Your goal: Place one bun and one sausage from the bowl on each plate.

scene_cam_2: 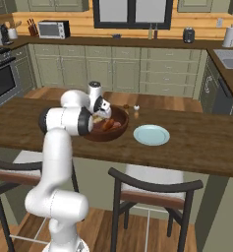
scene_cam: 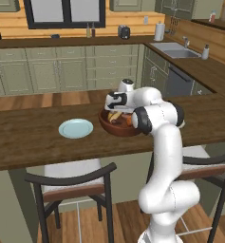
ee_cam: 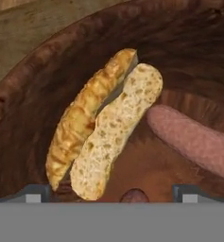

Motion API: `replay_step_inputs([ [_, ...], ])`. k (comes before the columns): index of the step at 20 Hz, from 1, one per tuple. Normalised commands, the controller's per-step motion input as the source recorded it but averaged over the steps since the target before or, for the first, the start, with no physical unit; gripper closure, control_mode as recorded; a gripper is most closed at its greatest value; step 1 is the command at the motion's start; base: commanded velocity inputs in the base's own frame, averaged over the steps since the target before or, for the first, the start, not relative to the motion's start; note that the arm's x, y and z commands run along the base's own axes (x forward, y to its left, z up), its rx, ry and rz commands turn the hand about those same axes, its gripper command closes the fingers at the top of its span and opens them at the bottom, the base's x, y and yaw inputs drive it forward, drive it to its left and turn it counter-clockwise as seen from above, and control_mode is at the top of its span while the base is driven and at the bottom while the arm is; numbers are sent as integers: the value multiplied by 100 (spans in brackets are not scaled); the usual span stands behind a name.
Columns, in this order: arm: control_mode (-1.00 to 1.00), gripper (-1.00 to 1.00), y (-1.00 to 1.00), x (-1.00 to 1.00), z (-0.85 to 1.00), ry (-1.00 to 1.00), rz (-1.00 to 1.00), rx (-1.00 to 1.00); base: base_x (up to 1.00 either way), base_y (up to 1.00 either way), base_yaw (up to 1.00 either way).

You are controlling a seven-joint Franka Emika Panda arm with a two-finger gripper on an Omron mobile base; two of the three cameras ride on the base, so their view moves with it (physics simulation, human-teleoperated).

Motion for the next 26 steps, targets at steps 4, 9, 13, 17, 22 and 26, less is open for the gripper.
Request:
replay_step_inputs([
  [4,-100,-100,11,65,-55,1,-2,0,0,0,0],
  [9,-100,-100,19,56,-56,2,-1,0,0,0,0],
  [13,-100,100,16,18,-43,4,-5,1,0,0,0],
  [17,-100,100,0,-76,21,-12,-5,5,0,0,0],
  [22,-100,100,26,-100,84,-27,0,7,0,0,0],
  [26,-100,100,73,-100,45,-15,6,1,0,0,0],
])
